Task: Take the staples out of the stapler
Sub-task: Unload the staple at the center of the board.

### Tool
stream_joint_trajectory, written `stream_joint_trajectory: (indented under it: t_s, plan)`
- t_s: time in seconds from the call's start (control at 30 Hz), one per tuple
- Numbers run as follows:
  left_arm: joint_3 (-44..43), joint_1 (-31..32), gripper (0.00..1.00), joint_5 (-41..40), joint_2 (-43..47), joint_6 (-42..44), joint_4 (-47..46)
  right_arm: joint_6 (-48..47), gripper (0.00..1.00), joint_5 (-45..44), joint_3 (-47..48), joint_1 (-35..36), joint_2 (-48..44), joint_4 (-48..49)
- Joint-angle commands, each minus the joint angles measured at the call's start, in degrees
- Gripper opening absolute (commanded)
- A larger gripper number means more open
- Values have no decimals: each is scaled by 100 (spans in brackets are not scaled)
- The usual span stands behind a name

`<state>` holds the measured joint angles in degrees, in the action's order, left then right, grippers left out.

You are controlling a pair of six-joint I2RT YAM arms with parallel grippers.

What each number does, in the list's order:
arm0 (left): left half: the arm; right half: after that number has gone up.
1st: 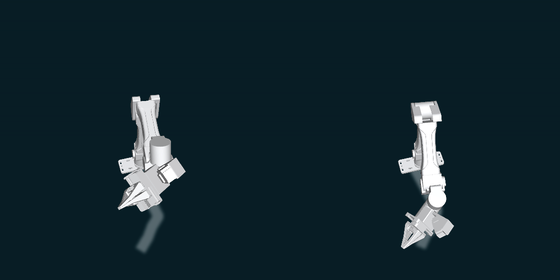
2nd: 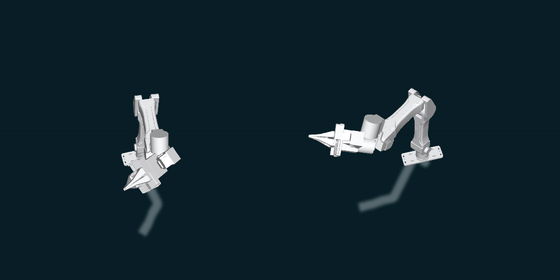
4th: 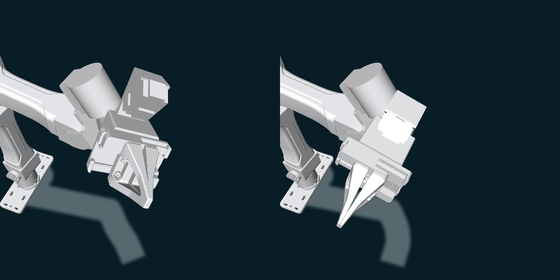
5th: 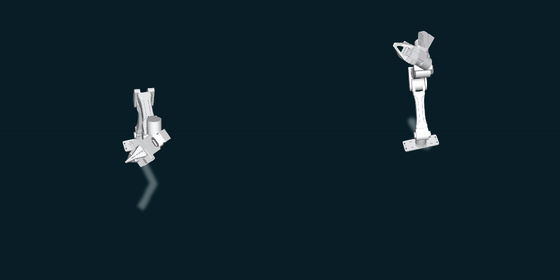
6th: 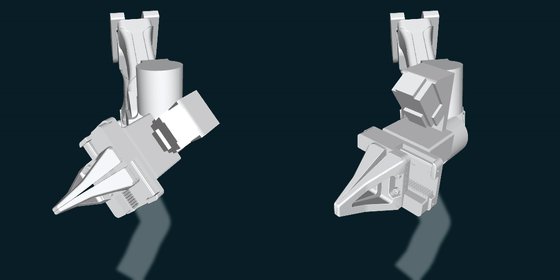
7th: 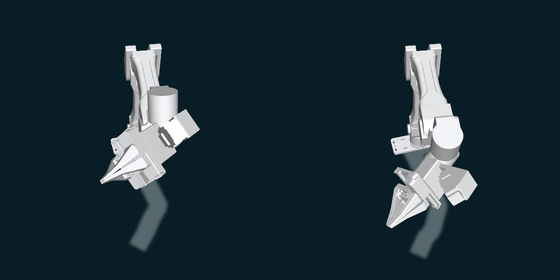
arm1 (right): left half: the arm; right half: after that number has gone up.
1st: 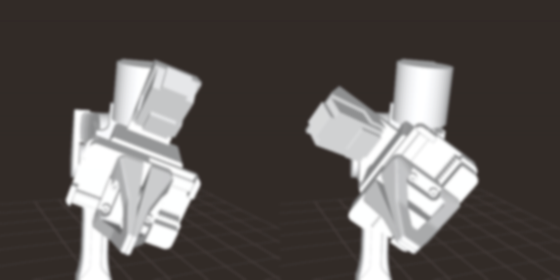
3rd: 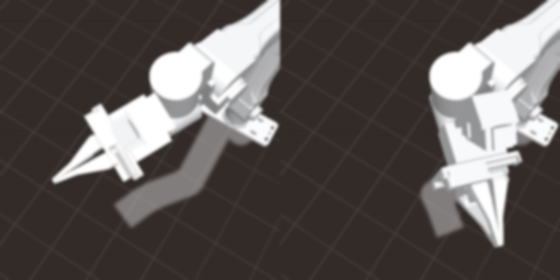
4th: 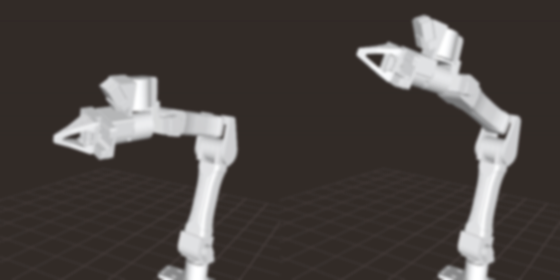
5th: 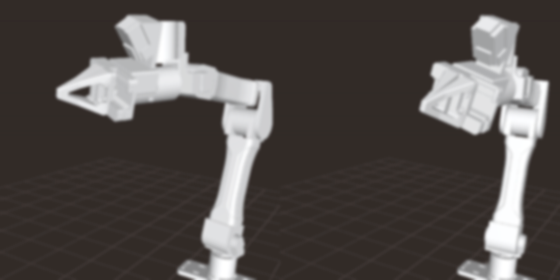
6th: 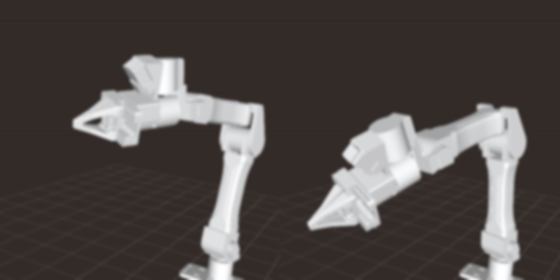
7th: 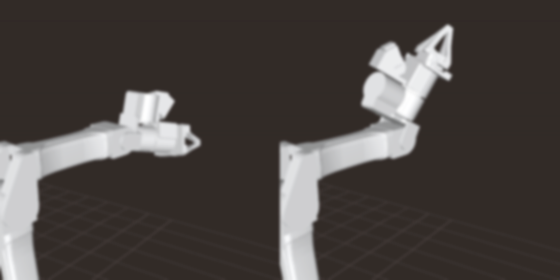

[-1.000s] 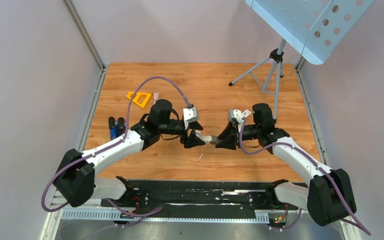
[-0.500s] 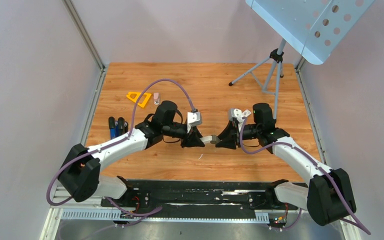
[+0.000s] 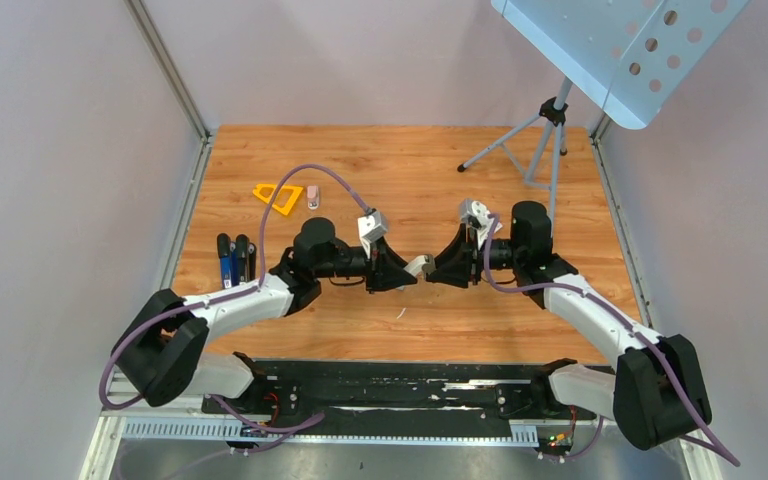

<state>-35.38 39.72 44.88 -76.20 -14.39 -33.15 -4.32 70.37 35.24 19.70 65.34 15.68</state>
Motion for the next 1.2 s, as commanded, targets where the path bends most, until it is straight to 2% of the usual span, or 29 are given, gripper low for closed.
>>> stream_joint_trajectory:
  t_s: [0.0, 0.17, 0.3, 0.6, 0.73, 1.0, 1.17]
  plan:
    - [291, 42, 0, -731, -152, -1302, -1876, 1148, 15, -171, -55, 52, 57, 1077]
    - [537, 72, 0, -1042, -404, -1831, -2991, 1254, 26, -217, -22, 111, 66, 1158]
    - [717, 70, 0, -1305, -486, -1964, -3363, 1281, 40, -230, -18, 113, 58, 1171]
    - [1037, 62, 0, -1769, -325, -1661, -3038, 1291, 76, -297, -110, 102, 10, 1239]
    - [1260, -4, 0, -2131, -206, -1558, -2768, 1267, 88, -405, -194, 96, -25, 1238]
    - [1728, -520, 0, -2832, 201, -1642, -2248, 1128, 95, -706, -378, 77, -125, 1105]
    - [1700, -1042, 0, -3393, 616, -1708, -761, 1026, 96, -853, -466, 60, -183, 1045]
